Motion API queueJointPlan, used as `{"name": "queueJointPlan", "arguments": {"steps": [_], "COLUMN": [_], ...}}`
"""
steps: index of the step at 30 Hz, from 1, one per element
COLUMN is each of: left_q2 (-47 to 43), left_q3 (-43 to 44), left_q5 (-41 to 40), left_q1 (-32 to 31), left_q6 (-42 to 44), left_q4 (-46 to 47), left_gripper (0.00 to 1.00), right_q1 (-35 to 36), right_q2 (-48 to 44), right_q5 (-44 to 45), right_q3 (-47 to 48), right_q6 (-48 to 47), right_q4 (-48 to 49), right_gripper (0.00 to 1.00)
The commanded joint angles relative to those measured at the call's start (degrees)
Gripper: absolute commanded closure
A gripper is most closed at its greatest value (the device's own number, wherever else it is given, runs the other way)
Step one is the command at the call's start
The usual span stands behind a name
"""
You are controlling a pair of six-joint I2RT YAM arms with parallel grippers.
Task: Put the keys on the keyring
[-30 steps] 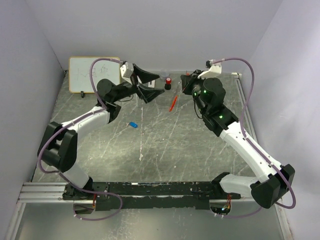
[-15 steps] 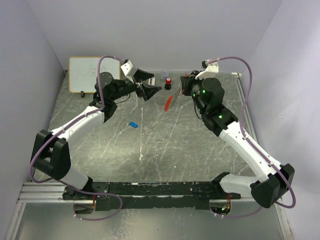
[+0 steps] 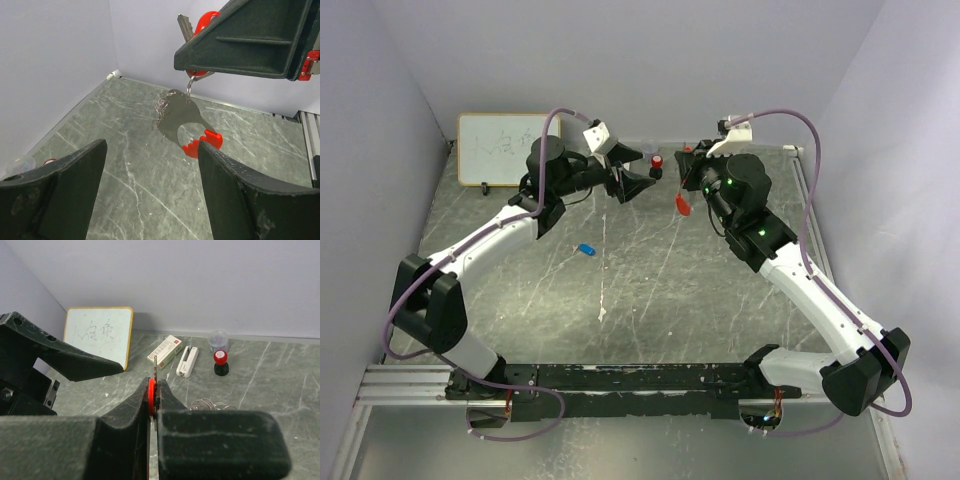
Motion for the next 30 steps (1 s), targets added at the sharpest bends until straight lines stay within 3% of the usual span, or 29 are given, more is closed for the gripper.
{"name": "queueJointPlan", "arguments": {"steps": [1, 6, 30], "left_q2": [0.94, 1.81, 2.78], "left_q3": [2.96, 3.14, 4.11], "left_q5": [2.14, 3.83, 3.02], "left_q1": [-1.06, -1.54, -3.33], "left_q6": [2.73, 2.13, 2.16], "left_q4": [-1.55, 0.07, 3.98], "left_gripper": [0.17, 0.25, 0.25], "right_q1": [0.29, 0.28, 0.45], "right_q2": [-0.66, -0.9, 0.55], "right_q5": [-3.0, -5.11, -8.94], "right_q3": [0.76, 0.43, 1.15], "right_q6": [-2.39, -3.57, -4.72], "right_q4": [2.85, 3.69, 3.7], "right_gripper": [1.0, 1.0, 1.0]}}
